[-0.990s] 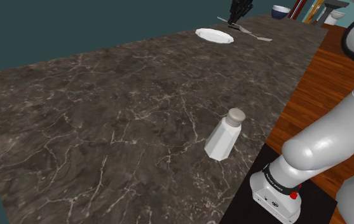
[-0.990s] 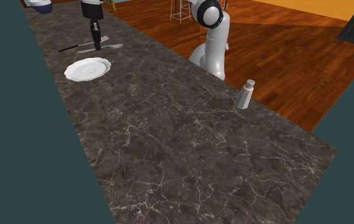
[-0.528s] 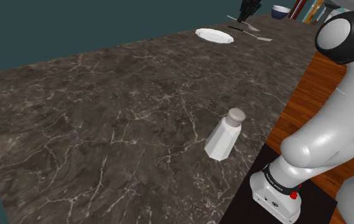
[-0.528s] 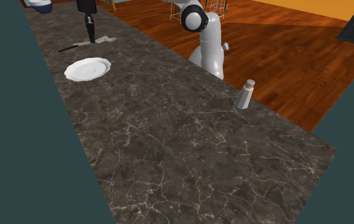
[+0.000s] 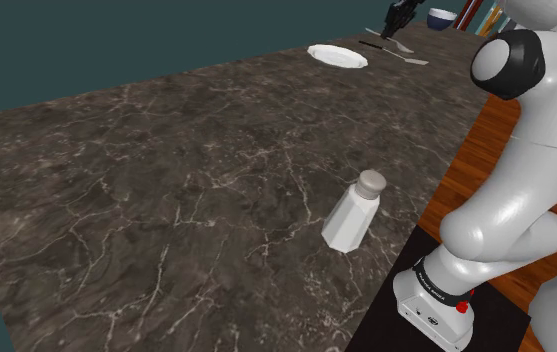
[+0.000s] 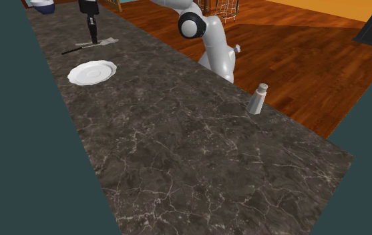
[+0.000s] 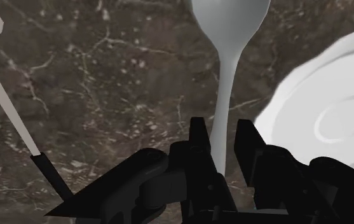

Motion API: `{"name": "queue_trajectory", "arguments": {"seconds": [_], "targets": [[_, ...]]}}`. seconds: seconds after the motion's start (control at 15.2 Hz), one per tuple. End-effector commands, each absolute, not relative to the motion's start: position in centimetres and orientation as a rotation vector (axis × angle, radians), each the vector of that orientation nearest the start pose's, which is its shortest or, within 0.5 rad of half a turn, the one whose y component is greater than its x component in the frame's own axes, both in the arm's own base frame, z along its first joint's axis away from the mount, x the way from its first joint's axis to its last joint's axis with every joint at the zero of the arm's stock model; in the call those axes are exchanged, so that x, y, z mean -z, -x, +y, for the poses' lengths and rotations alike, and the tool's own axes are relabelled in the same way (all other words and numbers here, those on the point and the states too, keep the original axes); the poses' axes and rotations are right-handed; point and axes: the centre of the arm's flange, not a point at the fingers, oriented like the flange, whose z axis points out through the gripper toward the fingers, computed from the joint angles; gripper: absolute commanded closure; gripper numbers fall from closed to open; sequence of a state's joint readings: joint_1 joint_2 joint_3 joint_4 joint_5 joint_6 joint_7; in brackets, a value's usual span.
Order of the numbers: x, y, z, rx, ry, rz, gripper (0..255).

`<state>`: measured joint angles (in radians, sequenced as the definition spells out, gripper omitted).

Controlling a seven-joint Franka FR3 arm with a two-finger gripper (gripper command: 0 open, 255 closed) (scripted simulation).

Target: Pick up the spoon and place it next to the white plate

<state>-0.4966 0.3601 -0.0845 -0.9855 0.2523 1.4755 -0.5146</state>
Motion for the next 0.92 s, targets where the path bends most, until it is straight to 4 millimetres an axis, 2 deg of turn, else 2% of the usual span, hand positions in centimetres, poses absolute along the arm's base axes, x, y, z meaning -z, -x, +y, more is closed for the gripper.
{"name": "queue_trajectory", "arguments": {"seconds": [0.0,0.59,0.86], "targets": [[-66.4,-56.2,-31.9,0.34,3.002,0.027,255],[-61.6,-56.2,-31.9,0.34,3.002,0.027,255],[-61.4,-56.2,-31.9,0.34,3.002,0.027,255]]}}
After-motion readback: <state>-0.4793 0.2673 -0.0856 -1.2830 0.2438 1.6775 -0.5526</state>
